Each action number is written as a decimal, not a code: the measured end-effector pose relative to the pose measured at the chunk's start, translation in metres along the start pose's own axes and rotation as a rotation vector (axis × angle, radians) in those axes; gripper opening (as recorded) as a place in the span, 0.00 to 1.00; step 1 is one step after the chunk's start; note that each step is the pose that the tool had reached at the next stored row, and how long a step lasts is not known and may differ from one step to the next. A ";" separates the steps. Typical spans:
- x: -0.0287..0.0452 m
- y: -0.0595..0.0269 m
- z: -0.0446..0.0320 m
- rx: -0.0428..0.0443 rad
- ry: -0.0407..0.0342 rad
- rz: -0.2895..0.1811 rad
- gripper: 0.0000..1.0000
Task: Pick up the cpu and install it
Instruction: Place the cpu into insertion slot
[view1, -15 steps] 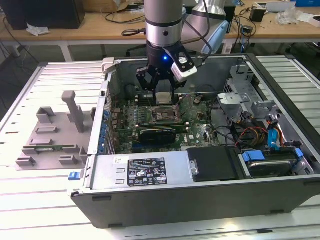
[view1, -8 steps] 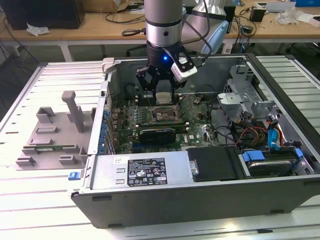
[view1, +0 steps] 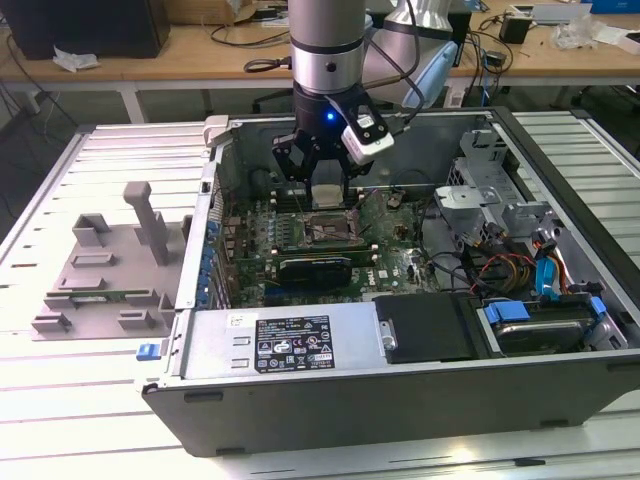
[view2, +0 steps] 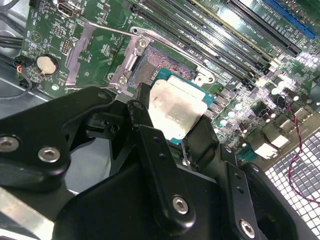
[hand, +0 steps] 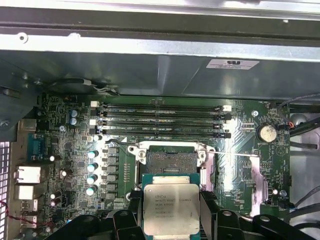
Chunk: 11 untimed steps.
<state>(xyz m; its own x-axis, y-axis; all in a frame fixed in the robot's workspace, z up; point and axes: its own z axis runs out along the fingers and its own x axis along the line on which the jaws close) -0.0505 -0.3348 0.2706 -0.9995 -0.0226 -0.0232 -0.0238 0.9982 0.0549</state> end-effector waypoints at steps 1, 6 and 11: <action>0.0000 0.0000 0.0000 0.0006 -0.0016 0.029 0.54; 0.0000 0.0000 0.0001 0.0029 -0.0069 0.125 0.54; 0.0000 0.0000 0.0002 0.0051 -0.0121 0.220 0.54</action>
<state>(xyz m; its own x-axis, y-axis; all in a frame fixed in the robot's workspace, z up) -0.0505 -0.3348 0.2704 -0.9802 0.1964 -0.0232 0.1949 0.9793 0.0549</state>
